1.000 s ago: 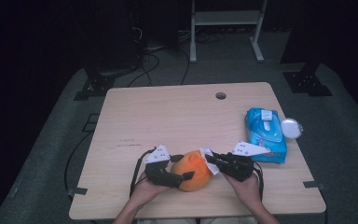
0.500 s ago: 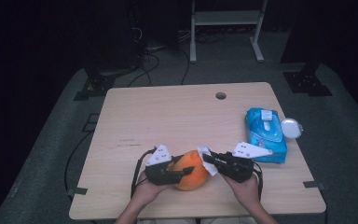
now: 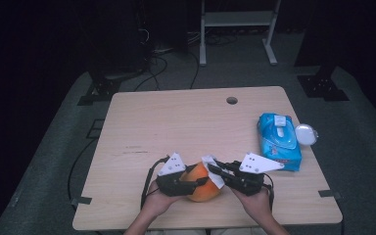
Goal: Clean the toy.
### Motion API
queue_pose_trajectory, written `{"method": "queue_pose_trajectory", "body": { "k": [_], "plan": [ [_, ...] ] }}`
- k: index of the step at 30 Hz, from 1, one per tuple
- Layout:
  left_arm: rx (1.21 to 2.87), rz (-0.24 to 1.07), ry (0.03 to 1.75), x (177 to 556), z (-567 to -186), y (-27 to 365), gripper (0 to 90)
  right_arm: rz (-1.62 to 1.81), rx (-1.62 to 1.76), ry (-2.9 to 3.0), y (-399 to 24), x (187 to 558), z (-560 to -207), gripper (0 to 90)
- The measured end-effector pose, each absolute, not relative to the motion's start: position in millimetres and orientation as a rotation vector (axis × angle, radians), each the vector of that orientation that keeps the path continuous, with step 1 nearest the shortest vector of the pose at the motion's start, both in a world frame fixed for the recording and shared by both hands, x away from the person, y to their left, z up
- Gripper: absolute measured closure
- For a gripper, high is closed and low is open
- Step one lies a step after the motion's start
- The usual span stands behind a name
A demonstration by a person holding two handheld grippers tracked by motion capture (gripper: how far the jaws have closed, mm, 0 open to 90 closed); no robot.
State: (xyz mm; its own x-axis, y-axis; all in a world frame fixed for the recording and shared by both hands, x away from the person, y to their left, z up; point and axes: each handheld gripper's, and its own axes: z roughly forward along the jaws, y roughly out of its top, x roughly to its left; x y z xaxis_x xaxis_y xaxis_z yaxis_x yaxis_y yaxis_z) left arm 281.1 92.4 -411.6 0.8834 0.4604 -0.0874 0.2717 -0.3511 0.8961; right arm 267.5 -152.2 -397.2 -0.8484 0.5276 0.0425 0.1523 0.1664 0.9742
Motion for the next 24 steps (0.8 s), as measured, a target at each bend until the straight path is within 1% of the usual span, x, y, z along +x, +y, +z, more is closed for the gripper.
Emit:
{"method": "queue_pose_trajectory", "body": {
  "k": [3, 4, 5, 7, 8, 9, 11, 12, 13, 14, 15, 17, 19, 21, 22, 24],
  "plan": [
    [1.982, 0.234, 0.521, 282, -414, 91, 48.0, 1.734, 0.677, 2.152, -155, 272, -401, 80.7],
    [1.965, 0.161, 0.529, 287, -420, 92, 40.0, 1.717, 0.704, 2.166, -159, 277, -409, 80.7],
    [1.958, 0.144, 0.532, 290, -422, 93, 33.4, 1.716, 0.728, 2.174, -160, 279, -412, 80.7],
    [1.933, 0.108, 0.552, 295, -425, 97, 23.0, 1.699, 0.736, 2.170, -162, 280, -413, 80.7],
    [1.932, 0.101, 0.562, 296, -425, 98, 19.8, 1.693, 0.742, 2.171, -162, 280, -413, 80.7],
    [1.930, 0.102, 0.565, 296, -426, 98, 18.9, 1.690, 0.751, 2.167, -163, 281, -413, 80.7],
    [1.932, 0.098, 0.572, 296, -427, 98, 19.1, 1.684, 0.755, 2.165, -164, 282, -413, 80.7],
    [1.932, 0.098, 0.572, 296, -427, 98, 21.7, 1.684, 0.755, 2.165, -164, 282, -413, 80.7],
    [1.934, 0.114, 0.576, 296, -428, 97, 21.7, 1.685, 0.763, 2.165, -164, 282, -413, 80.6],
    [1.932, 0.128, 0.572, 295, -428, 97, 29.8, 1.688, 0.770, 2.160, -164, 281, -412, 80.6],
    [1.933, 0.187, 0.575, 291, -425, 95, 40.0, 1.694, 0.732, 2.155, -160, 276, -408, 80.6],
    [1.928, 0.212, 0.578, 287, -418, 92, 44.6, 1.693, 0.669, 2.166, -153, 270, -403, 80.6],
    [1.950, 0.235, 0.555, 283, -416, 91, 45.0, 1.668, 0.650, 2.169, -150, 269, -403, 80.6],
    [1.953, 0.200, 0.547, 284, -418, 92, 43.6, 1.696, 0.706, 2.178, -156, 276, -409, 80.7],
    [1.951, 0.180, 0.546, 285, -420, 92, 41.5, 1.700, 0.724, 2.180, -159, 278, -411, 80.7],
    [1.940, 0.147, 0.552, 289, -420, 94, 32.8, 1.678, 0.726, 2.183, -161, 280, -414, 80.7]
  ]
}}
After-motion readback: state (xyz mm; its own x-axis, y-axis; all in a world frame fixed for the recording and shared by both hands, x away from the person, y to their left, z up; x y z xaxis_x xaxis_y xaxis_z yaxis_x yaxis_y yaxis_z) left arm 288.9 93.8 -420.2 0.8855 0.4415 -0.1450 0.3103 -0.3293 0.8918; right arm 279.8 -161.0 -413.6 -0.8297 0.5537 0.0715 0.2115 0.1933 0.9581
